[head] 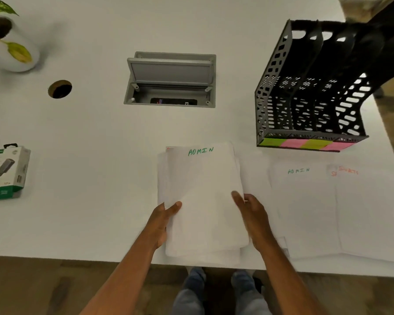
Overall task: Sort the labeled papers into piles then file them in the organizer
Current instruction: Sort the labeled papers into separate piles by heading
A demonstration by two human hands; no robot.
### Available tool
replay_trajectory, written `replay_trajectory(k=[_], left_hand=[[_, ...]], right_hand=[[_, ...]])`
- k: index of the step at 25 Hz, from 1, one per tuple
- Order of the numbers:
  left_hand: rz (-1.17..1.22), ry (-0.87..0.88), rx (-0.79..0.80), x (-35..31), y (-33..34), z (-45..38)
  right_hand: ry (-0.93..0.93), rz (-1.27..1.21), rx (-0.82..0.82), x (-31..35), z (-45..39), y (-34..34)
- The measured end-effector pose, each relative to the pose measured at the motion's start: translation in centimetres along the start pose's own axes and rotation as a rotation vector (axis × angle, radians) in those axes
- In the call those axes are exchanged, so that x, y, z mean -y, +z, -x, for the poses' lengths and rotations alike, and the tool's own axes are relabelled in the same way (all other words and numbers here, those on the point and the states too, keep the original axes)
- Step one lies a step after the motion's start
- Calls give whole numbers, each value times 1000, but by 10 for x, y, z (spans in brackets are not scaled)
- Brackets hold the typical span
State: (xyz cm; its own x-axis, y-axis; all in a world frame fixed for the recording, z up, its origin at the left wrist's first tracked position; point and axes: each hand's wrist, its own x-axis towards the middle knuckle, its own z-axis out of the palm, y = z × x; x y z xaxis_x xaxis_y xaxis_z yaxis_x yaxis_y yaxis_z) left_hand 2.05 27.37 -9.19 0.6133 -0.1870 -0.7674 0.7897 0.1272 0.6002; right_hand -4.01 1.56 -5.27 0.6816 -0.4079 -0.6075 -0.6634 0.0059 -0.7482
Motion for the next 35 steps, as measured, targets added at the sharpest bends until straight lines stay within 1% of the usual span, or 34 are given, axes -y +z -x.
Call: replay_trajectory(k=[1, 2, 4, 5, 8, 12, 13, 17, 19, 21, 25, 26, 28, 29, 30, 31, 32, 33, 34, 35], left_hand=[[-3, -12, 16, 2, 12, -2], [-7, -27, 39, 4, 22, -4], [-13, -52, 74, 9, 40, -7], [-13, -62, 79, 12, 47, -8], [-14, -64, 74, 20, 64, -9], [-31, -31, 1, 29, 86, -11], [-38, -20, -10, 31, 91, -12], [-69, -7, -27, 33, 100, -15], [-80, -16, -46, 34, 101, -17], [-82, -25, -55, 36, 99, -18], [-85, -27, -34, 39, 97, -15], [-84, -28, -27, 40, 98, -14], [-75, -41, -21, 40, 102, -13], [-67, -52, -18, 39, 105, -13], [-60, -64, -12, 38, 108, -13], [-56, -75, -3, 37, 112, -13], [-57, -82, 9, 36, 115, -12], [-63, -83, 24, 35, 119, -12], [-68, -82, 39, 35, 122, -11], [-72, -81, 47, 34, 125, -11]], right_hand=[[-47, 92, -65, -4, -1, -10], [-86, 128, -138, -9, -3, -20], [-117, 123, -244, -21, -7, -42], [-129, 107, -266, -25, -7, -52], [-179, 73, -239, -39, -9, -78], [-186, 221, -222, -52, -11, -108], [-181, 265, -268, -57, -12, -116], [-119, 438, -622, -70, -25, -171], [-129, 531, -709, -83, -33, -202], [-139, 589, -745, -99, -40, -224], [-141, 665, -648, -115, -49, -234], [-133, 695, -657, -115, -50, -232], [-177, 655, -711, -110, -49, -224], [-228, 555, -681, -104, -46, -215], [-264, 394, -591, -95, -42, -201], [-251, 239, -459, -83, -38, -185], [-201, 134, -325, -72, -34, -168], [-145, 107, -224, -63, -32, -154], [-105, 109, -161, -59, -30, -143], [-100, 133, -148, -58, -31, -133]])
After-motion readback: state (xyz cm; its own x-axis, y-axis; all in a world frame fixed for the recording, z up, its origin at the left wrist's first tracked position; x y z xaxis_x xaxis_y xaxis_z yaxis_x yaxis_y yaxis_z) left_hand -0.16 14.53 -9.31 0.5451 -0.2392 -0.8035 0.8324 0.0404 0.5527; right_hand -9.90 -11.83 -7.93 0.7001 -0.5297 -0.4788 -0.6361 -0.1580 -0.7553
